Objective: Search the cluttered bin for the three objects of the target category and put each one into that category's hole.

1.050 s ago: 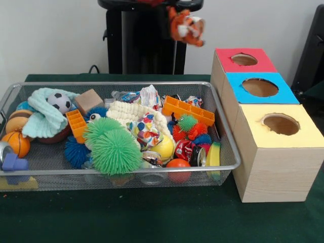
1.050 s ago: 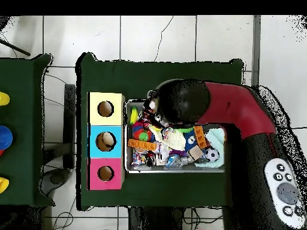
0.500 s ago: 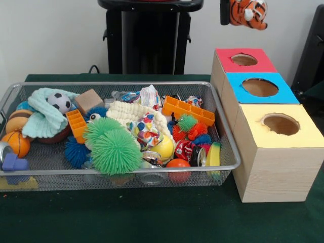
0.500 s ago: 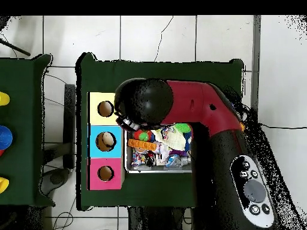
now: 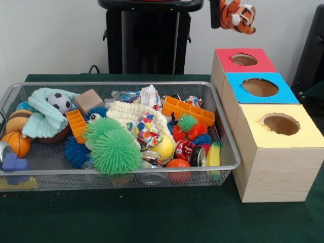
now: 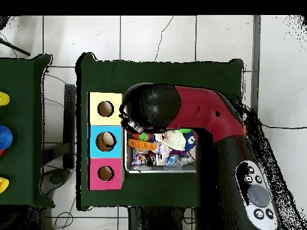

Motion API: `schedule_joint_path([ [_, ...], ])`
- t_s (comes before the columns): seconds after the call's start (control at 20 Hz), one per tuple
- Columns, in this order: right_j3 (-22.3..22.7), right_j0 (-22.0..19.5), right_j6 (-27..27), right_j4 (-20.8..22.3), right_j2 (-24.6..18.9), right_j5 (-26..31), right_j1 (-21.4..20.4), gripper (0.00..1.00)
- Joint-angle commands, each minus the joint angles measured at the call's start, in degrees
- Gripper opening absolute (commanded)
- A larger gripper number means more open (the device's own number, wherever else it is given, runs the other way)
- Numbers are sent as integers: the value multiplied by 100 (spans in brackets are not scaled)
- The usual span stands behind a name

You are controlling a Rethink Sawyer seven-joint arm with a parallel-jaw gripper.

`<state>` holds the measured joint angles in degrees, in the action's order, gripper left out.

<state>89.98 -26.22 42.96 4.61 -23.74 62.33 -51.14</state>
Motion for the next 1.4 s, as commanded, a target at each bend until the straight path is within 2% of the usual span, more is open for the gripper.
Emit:
schedule_joint_path([
  [0.05,735,-96,1326,-48,345,-462,204,0],
  [0.45,788,149,1472,228,579,-1021,417,0],
  [0.95,580,536,1449,455,958,-1049,563,0],
  [1.15,579,677,1492,499,1103,-1200,518,0],
  [1.4,642,840,1500,532,1283,-1131,428,0],
])
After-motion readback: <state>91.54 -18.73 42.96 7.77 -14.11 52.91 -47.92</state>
